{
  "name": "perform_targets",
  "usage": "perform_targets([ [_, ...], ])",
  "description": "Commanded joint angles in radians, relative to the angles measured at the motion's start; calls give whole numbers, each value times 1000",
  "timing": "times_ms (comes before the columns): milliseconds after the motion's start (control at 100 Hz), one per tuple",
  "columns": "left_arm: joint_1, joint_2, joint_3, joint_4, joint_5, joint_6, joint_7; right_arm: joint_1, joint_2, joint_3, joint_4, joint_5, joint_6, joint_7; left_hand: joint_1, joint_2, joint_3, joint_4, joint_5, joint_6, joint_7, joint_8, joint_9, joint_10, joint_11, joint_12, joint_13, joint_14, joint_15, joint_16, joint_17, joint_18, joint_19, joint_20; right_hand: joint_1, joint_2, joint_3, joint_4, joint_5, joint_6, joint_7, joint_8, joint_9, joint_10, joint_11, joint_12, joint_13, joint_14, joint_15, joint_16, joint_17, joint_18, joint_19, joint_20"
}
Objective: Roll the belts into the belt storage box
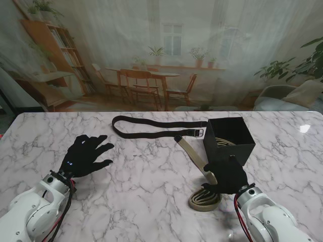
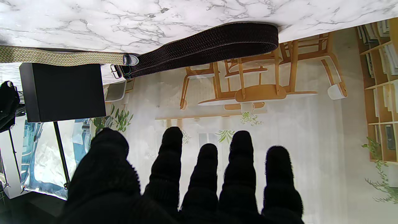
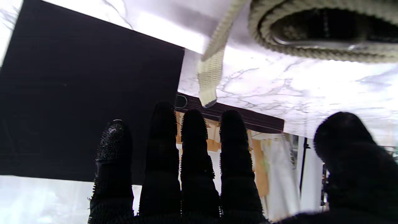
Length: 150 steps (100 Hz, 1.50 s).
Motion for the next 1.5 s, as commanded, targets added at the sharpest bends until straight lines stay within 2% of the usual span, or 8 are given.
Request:
perform_targets([
  [0, 0, 1, 4, -1, 4, 4, -15, -4, 0, 14, 5, 8, -6, 17, 6, 54, -23, -18, -35, 24, -8, 0, -32, 9, -11, -4, -31, -5, 13, 8, -16, 14, 8, 8, -4, 29, -28, 24, 9, 14, -12, 27, -57, 21, 1, -11, -52, 14, 14, 5, -31, -3, 5, 7],
  [310, -6, 2, 11, 2, 3, 7, -29, -46, 22, 126, -25, 19, -258, 222, 8, 54, -23, -17, -35, 23, -8, 0, -33, 9, -11, -5, -30, -6, 13, 7, -16, 15, 9, 8, 30, -171, 172, 28, -316, 8, -243, 0, -383, 73, -132, -117, -290, 44, -212, -152, -186, 11, -220, -64],
  [550, -11, 2, 14, 6, 5, 8, -28, -50, 27, 134, -26, 28, -295, 268, 9, 54, -23, -17, -36, 23, -8, -1, -33, 10, -11, -5, -30, -4, 13, 7, -17, 14, 8, 8, -16, -199, -4, 20, -351, 15, -298, -14, -466, 95, -160, -156, -328, 85, -261, -192, -200, 28, -284, -88],
  [780, -10, 2, 13, 6, 5, 9, -25, 27, 34, 36, 42, 19, -265, 249, 9, 54, -23, -17, -36, 22, -8, -1, -35, 10, -11, -5, -31, -6, 12, 7, -18, 15, 7, 8, -16, -250, 59, 14, -153, 132, -134, 88, -456, 119, -106, -161, -292, 58, -235, -189, -164, 26, -252, -85],
  [980, -6, 2, 10, 4, 6, 10, -19, 59, 33, -20, 99, 3, -224, 135, 8, 55, -23, -18, -37, 22, -9, -1, -40, 8, -13, -6, -33, -7, 12, 7, -18, 13, 7, 8, 193, -255, 45, 44, 57, -52, 256, 321, -282, 74, 16, -100, -163, 54, -158, -165, -35, 118, -129, -125],
  [1100, -6, 2, 10, 4, 6, 9, -19, 65, 27, -31, 118, 33, -221, 97, 7, 53, -23, -18, -36, 22, -8, 0, -41, 10, -13, -6, -33, -7, 12, 7, -18, 12, 6, 8, 198, -285, 181, -120, 158, -162, 555, 62, -215, 46, 11, -86, -135, 66, -151, -165, -4, 175, -108, -170],
  [1310, -6, 2, 10, 3, 6, 8, -21, 92, 17, -78, 166, 89, -235, 0, 5, 53, -24, -18, -37, 21, -8, 0, -46, 10, -14, -7, -35, -6, 11, 7, -19, 13, 6, 8, 110, -205, 257, -96, 473, -170, 551, -75, -56, -20, 17, -88, -62, 17, -96, -116, -1, 164, -90, -154],
  [1490, -5, 2, 9, 3, 6, 8, -20, 99, 20, -126, 158, 69, -221, -18, 6, 53, -23, -18, -36, 22, -8, 0, -47, 11, -14, -7, -35, -7, 12, 7, -19, 13, 6, 8, 110, -212, 257, -78, 510, -151, 476, -88, 9, -40, 17, -68, -24, 1, -52, -72, -30, 162, -96, -141],
])
